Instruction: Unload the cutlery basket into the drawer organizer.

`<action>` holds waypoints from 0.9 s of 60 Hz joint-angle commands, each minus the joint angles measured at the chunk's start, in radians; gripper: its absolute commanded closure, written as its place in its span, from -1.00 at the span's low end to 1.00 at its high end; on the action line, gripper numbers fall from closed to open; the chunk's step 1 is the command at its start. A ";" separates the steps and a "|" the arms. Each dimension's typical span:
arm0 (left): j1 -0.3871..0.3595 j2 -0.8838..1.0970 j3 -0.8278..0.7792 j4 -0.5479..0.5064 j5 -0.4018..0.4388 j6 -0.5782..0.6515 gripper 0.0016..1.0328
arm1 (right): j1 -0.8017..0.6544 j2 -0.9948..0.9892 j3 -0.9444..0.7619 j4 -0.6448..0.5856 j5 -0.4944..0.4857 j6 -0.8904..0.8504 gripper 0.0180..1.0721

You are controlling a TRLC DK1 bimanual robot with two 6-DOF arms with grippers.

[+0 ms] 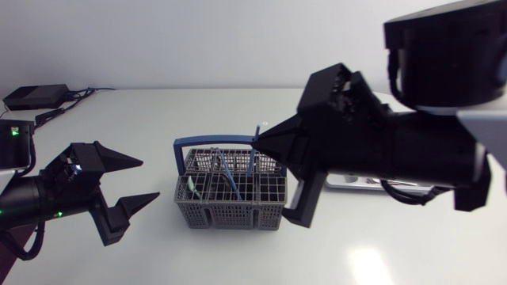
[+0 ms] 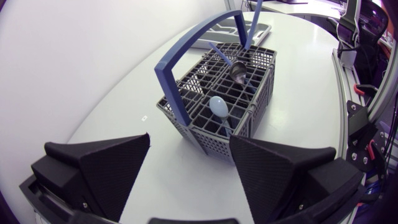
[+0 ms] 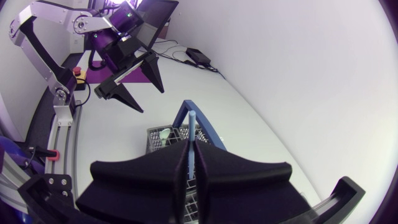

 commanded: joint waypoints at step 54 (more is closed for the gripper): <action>-0.037 0.019 0.025 -0.012 0.003 0.001 -0.90 | -0.866 0.447 0.411 -0.437 -0.342 0.028 0.89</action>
